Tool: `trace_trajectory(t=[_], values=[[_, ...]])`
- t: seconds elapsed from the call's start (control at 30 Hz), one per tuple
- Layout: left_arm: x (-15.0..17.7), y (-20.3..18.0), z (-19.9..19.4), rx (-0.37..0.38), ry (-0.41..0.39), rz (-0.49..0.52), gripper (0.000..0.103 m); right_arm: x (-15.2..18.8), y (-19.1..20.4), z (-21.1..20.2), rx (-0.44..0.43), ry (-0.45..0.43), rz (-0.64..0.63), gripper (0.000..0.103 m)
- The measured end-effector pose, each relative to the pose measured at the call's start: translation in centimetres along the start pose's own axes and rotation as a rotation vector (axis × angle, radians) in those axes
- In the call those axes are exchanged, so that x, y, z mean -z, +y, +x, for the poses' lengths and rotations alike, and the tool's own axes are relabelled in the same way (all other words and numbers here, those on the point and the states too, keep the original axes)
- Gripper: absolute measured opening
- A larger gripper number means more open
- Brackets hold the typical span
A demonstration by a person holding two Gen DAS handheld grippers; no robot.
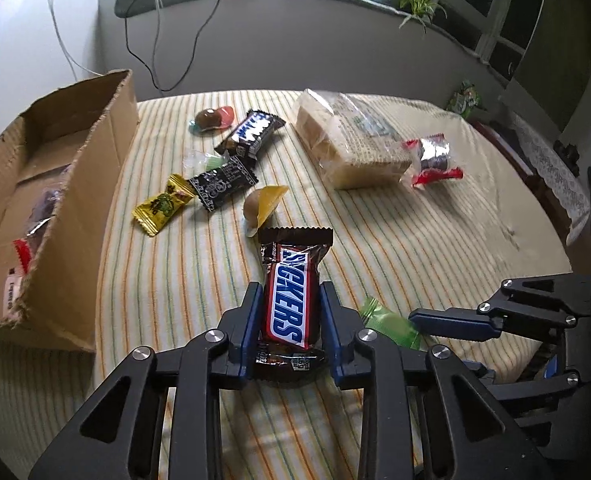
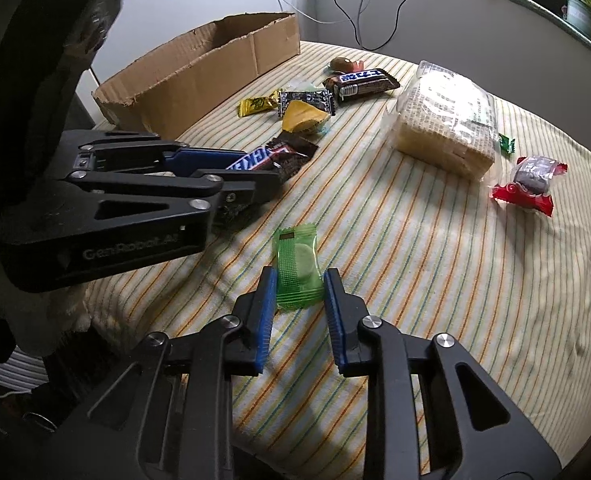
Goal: Organize snacks
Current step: 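Carry the Snickers bar and green candy into the box and release both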
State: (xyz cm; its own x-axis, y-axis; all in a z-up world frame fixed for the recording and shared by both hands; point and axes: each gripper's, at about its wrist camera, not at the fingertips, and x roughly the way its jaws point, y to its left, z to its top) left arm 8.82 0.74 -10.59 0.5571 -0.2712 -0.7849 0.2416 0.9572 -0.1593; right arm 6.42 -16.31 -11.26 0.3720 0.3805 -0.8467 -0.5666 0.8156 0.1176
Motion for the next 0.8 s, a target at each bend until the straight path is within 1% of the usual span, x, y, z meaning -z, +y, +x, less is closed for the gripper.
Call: trace_trajectory(t=[0.2,0.3,0.43,0.53,0.7,0.8], values=[[0.0,0.0,-2.0,-0.007,-0.044,-0.007,0.027,-0.1,-0.2,-1.0,0.004,-0.028,0.022,0.025],[-0.1,0.3,-2.8,-0.006,-0.066,-0.021,0.027,-0.3,-0.3,-1.6,0.009,-0.043,0.027,0.025],[-0.3,1.0,-4.0,-0.021,-0.097,-0.037,0.027,-0.9,-0.3,-2.6,0.015,-0.072,0.035,0.025],[-0.5,2.0,-5.0,-0.042,-0.122,-0.056,0.027,-1.8,-0.3,-3.3,0.017,-0.096,0.033,0.025],[-0.9,4.5,-6.2,-0.065,-0.155,-0.105,0.027,-4.2,0.1,-3.8,0.011,-0.133,0.018,0.025],[-1.1,6.0,-6.8,-0.100,-0.173,-0.133,0.027,-5.8,0.6,-3.9,0.008,-0.157,0.002,0.025]])
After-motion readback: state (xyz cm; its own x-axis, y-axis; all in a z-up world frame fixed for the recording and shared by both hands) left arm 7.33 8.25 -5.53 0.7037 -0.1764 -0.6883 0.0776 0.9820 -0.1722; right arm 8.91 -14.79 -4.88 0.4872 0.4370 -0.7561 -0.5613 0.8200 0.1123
